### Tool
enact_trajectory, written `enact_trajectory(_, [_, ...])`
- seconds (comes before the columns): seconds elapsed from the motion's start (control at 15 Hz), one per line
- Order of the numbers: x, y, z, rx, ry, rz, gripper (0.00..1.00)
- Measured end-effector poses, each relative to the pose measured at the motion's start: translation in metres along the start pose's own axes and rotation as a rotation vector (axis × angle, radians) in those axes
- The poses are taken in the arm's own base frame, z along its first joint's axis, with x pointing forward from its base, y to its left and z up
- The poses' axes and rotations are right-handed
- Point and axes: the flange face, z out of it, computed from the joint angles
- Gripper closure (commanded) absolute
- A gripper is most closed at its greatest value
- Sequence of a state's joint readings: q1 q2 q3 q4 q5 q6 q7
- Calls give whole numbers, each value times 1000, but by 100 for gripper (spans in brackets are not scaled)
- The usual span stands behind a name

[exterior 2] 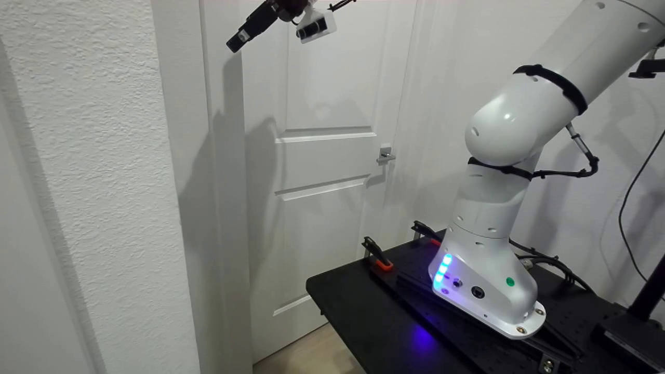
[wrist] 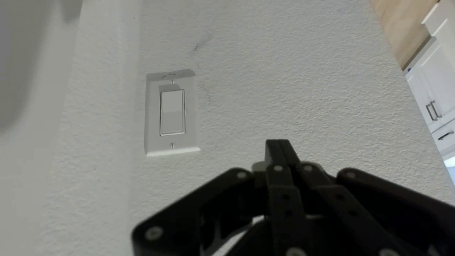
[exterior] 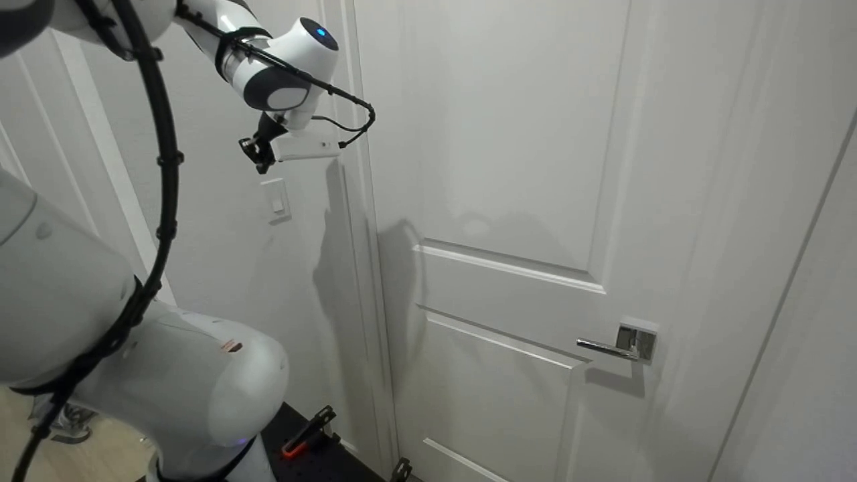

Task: Close the door and turn off the light

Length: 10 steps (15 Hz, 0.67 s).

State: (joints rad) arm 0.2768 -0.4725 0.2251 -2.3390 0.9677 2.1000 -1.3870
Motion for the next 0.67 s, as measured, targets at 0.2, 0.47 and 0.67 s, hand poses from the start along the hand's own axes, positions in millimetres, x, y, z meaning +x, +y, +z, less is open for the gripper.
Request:
enact_trajectory(0.2, [-1, 2, 21, -20, -17, -2, 100])
enact_trajectory(0.47, [-3, 9, 49, -51, -36, -2, 100])
enact_trajectory(0.67, [-5, 16, 68, -97, -44, -3, 100])
